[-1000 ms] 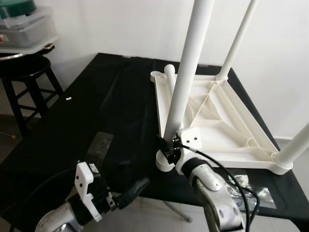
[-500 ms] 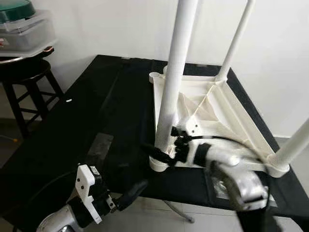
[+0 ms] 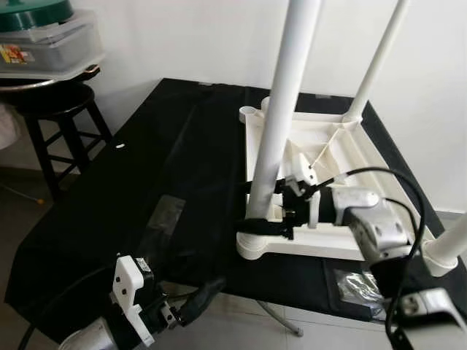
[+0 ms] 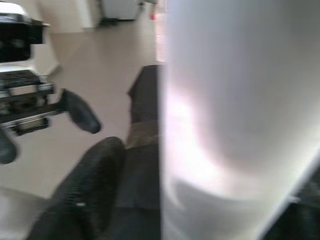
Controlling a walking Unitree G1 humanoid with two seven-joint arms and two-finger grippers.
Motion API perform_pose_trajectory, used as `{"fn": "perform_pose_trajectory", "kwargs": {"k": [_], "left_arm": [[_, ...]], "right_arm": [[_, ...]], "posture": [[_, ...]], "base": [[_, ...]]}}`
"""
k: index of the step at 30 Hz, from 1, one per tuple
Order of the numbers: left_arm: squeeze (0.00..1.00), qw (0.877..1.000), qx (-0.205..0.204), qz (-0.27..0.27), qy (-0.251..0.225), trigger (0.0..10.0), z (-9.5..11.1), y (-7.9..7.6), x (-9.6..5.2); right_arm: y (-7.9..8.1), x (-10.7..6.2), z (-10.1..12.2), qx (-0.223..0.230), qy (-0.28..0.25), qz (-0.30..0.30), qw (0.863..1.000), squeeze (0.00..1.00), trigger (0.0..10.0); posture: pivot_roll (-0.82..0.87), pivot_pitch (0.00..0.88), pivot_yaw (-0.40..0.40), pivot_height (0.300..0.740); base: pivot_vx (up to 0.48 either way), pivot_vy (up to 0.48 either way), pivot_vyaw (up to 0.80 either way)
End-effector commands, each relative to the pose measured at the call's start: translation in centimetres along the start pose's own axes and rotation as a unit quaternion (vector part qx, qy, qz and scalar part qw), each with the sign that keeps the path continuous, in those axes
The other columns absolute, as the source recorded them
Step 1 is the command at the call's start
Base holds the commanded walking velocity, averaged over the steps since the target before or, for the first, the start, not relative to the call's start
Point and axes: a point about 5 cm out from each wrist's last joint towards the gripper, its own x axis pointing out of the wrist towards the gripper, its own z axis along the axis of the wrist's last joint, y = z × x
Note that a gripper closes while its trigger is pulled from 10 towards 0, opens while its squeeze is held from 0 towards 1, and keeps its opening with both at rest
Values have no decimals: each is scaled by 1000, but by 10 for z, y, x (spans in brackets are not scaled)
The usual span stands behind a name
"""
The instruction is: Building children table
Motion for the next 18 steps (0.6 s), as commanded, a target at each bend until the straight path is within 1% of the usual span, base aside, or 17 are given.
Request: {"fn": "perform_pose_trajectory", "kwargs": {"k": [1,5,9,10,12,13,14,16,17,18], "left_arm": [[0,1000,3,-10,9,10000,1,-3,0],[0,1000,2,-12,10,10000,1,-4,0],[0,1000,3,-12,9,10000,2,-5,0],[0,1000,4,-10,7,10000,2,-4,1],[0,1000,7,-2,3,10000,3,-4,2],[0,1000,7,-2,3,10000,3,-4,2],[0,1000,9,3,1,10000,3,-3,2],[0,1000,9,3,1,10000,3,-3,2],[0,1000,13,13,-2,10000,4,-2,1],[0,1000,13,13,-2,10000,4,-2,1]], "right_arm": [[4,4,-2,10,-1,46,999,0,0],[0,1,-2,9,0,58,998,0,0],[-4,-3,-4,-4,-2,41,999,0,0],[-6,-7,-7,-12,0,1,1000,0,0],[-7,-14,-12,-21,5,-60,998,0,0],[-7,-14,-12,-21,5,-60,998,0,0],[-5,-17,-16,-17,11,-88,996,0,0],[-5,-17,-16,-17,11,-88,996,0,0],[7,-10,-27,9,9,-154,988,0,0],[7,-10,-27,9,9,-154,988,0,0]], "posture": [[69,167,-67,740],[70,170,-68,740],[64,176,-72,740],[55,178,-75,740],[45,179,-79,740],[45,179,-79,740],[45,179,-79,740],[45,179,-79,740],[27,181,-92,740],[27,181,-92,740]], "base": [[0,0,0],[0,0,0],[0,0,0],[0,0,0],[0,0,0],[0,0,0],[0,0,0],[0,0,0],[0,0,0],[0,0,0]]}}
